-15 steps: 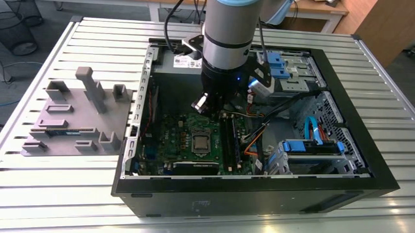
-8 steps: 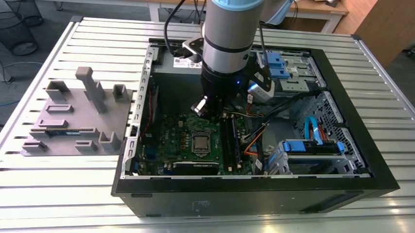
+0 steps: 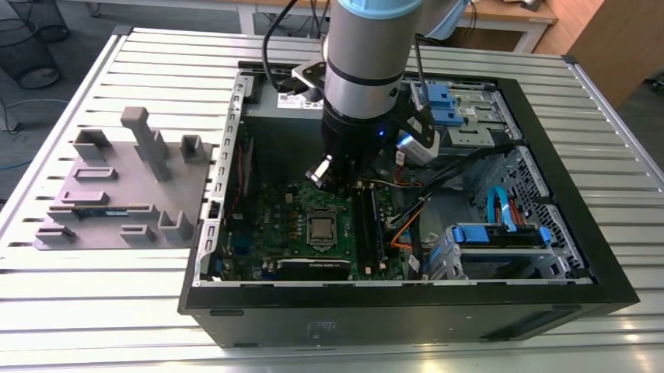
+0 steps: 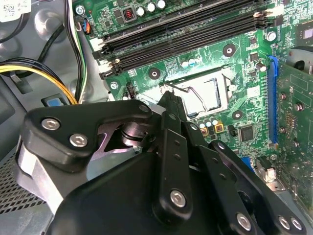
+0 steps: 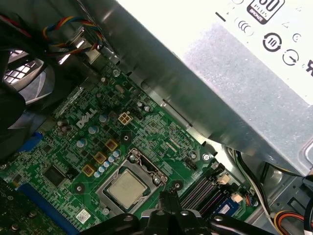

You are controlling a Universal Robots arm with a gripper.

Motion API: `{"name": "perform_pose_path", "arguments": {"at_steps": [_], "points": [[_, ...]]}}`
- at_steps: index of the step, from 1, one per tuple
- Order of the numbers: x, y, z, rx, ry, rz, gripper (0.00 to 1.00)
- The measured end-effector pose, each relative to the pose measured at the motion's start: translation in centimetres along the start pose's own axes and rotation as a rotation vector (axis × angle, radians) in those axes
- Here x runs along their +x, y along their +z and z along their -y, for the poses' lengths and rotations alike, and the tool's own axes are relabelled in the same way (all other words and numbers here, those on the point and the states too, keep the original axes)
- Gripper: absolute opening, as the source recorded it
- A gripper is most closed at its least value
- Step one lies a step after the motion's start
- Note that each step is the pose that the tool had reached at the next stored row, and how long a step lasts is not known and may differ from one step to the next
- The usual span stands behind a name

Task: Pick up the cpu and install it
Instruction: 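Install the first cpu locking lever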

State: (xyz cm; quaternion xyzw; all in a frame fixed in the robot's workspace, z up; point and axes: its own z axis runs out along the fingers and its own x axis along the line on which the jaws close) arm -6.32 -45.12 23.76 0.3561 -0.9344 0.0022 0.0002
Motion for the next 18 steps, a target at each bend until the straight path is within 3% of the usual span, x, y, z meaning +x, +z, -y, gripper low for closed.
{"name": "perform_pose_path", "arguments": {"at_steps": [8,14,18], "points": [[0.07,0.05,0.08,0.0000,0.012,-0.0002,0.11],[0.31,0.14,0.35,-0.0002,0.049,-0.0004,0.11],[0.33,0.31,0.37,-0.0003,0.097,-0.0005,0.11]]}}
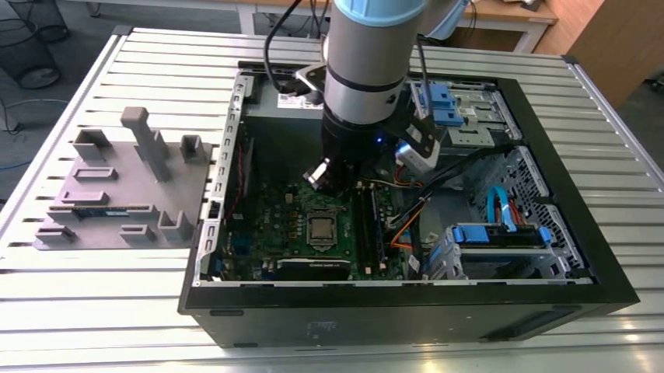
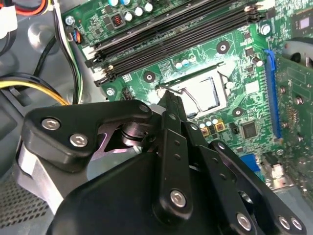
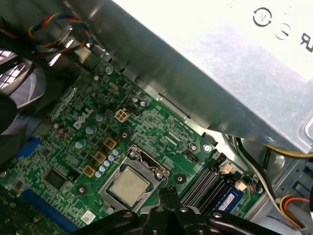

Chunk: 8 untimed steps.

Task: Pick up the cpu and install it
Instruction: 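Install the first cpu locking lever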

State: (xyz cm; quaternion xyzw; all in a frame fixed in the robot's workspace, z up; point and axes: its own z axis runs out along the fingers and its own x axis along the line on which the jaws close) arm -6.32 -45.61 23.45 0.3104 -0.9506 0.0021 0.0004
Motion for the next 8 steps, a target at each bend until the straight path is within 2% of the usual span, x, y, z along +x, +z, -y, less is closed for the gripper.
{"name": "perform_pose_path", "arguments": {"at_steps": [3,8], "points": [[0.01,0.15,0.01,-0.0001,0.033,-0.0003,0.11],[0.16,0.27,0.22,-0.0001,0.058,-0.0004,0.11]]}}
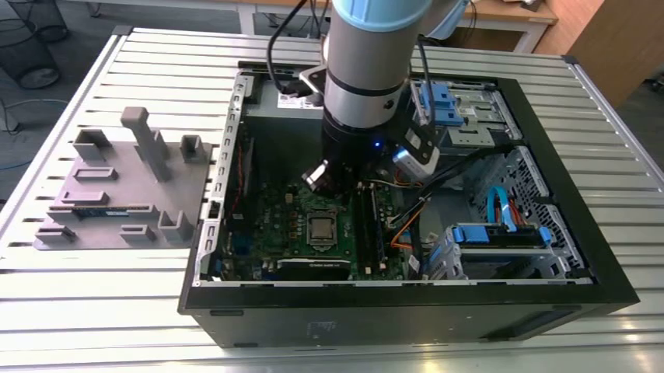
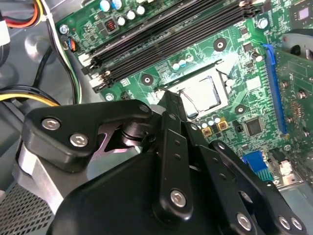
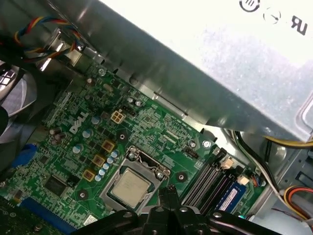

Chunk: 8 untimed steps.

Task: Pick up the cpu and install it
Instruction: 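Install the first cpu locking lever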

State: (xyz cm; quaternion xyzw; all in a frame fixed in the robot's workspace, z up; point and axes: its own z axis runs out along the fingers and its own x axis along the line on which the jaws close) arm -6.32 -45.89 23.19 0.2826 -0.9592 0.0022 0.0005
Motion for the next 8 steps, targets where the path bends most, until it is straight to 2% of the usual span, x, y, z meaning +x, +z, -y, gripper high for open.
{"name": "perform_pose_path", "arguments": {"at_steps": [8], "points": [[0.27,0.32,0.42,0.0007,0.035,-0.0004,0.11]]}}
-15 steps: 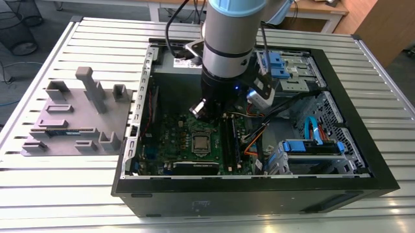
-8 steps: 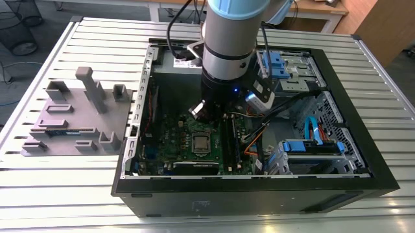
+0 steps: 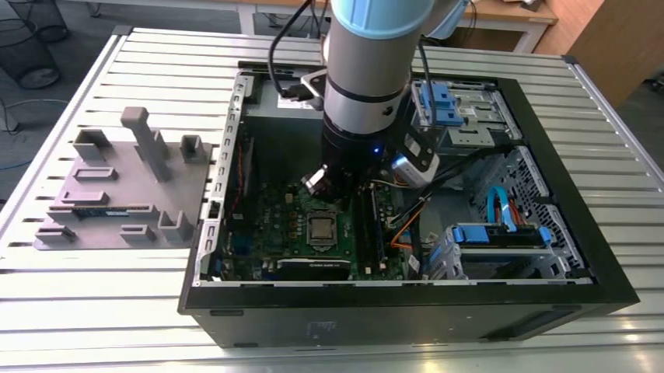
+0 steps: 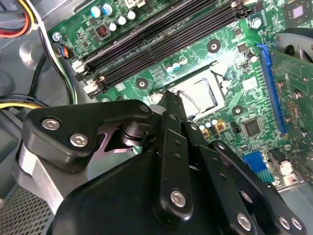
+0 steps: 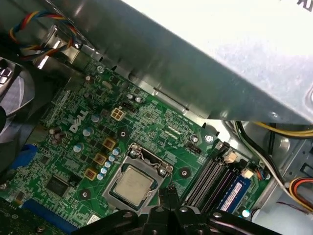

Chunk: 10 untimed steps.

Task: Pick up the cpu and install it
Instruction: 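Install the first cpu locking lever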

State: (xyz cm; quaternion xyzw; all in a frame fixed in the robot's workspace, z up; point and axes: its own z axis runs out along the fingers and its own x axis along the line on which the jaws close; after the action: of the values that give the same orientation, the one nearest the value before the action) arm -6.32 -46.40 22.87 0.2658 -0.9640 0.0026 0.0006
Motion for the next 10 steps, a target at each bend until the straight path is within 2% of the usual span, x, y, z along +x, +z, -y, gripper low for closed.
{"name": "perform_pose_path", "arguments": {"at_steps": [10], "points": [[0.18,0.54,0.26,0.0033,0.041,-0.0017,0.11]]}}
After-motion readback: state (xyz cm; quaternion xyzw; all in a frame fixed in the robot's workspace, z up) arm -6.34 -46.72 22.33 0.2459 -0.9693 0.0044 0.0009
